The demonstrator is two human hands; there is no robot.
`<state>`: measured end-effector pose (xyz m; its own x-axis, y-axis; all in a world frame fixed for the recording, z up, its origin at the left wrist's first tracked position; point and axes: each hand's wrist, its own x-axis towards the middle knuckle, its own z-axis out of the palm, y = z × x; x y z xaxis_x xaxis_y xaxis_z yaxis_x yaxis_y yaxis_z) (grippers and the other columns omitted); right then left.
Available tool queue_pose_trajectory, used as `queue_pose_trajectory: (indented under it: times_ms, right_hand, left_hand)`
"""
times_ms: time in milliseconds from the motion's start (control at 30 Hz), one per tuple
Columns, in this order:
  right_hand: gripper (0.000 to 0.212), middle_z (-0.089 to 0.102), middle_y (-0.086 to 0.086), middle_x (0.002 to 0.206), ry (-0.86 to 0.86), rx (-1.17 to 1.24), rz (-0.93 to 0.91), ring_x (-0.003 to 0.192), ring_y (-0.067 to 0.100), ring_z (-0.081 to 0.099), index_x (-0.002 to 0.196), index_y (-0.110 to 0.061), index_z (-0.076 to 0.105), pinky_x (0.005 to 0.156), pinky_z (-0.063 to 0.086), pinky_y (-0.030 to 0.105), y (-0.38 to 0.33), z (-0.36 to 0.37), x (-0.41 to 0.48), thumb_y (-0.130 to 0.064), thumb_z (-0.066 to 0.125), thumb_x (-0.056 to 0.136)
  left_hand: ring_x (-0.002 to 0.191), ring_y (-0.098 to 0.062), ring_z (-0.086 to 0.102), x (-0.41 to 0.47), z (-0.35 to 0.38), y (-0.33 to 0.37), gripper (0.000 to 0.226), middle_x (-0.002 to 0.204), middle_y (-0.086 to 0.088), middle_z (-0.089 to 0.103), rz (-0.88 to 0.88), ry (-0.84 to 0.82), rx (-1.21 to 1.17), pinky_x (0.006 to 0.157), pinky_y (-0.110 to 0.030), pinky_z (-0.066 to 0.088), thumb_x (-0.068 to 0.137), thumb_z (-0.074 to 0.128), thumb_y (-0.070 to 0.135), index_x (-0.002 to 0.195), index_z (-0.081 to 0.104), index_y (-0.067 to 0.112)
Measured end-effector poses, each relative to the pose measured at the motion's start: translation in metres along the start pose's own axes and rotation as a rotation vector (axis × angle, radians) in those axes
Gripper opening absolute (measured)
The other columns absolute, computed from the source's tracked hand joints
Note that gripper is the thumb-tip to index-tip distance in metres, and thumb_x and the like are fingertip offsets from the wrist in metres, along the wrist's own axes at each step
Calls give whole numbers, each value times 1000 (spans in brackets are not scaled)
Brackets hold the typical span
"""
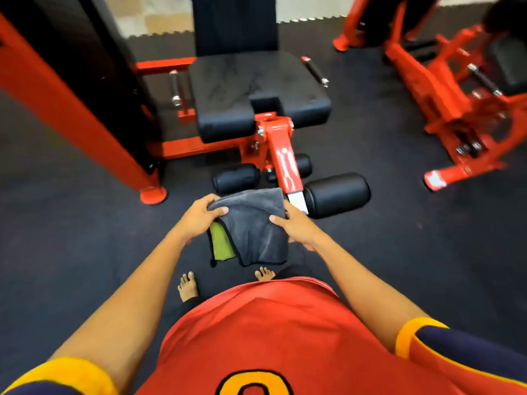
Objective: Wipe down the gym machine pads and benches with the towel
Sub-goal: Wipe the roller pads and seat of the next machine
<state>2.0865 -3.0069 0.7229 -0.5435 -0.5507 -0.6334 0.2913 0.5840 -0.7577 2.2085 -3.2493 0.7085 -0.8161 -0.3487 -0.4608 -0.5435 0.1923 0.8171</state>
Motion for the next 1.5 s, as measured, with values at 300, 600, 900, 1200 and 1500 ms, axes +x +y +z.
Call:
queue_pose_trajectory:
  times_ms: [300,600,900,1200,1500]
  right_hand:
    - [10,69,-5,112,672,291,95,106,17,67,109,-31,58,94,55,42,37,97,-29,-31,63,100]
    - [12,69,-5,109,851,418,159,102,12,64,112,-30,61,74,49,26,56,114,-69,-22,59,102]
    - [14,70,-6,113,897,343,240,109,22,62,111,-36,63,87,51,41,49,95,-36,-29,61,99]
    - [22,46,4,129,1081,56,428,125,30,43,118,-32,69,105,36,44,12,79,40,-35,68,97]
    - [66,40,2,146,1259,331,442,141,35,33,139,-29,40,111,36,56,-18,134,98,-56,72,87]
  left_hand:
    - [79,-8,59,36,-36,11,15,92,3,68,146,-380,290,76,-27,44,92,74,14,104,65,13]
    - [70,-11,55,39,-2,18,24,78,2,62,137,-630,513,67,-28,44,82,83,10,85,60,16]
    - [74,-17,57,65,-2,27,25,82,-2,60,110,-693,628,72,-34,47,85,78,10,87,54,16]
    - [70,-17,54,92,-10,19,30,81,-8,55,79,-739,675,64,-30,48,87,77,9,93,48,12]
    - [95,-16,61,144,-12,25,18,97,4,64,158,-795,562,86,-32,45,106,52,36,100,59,20]
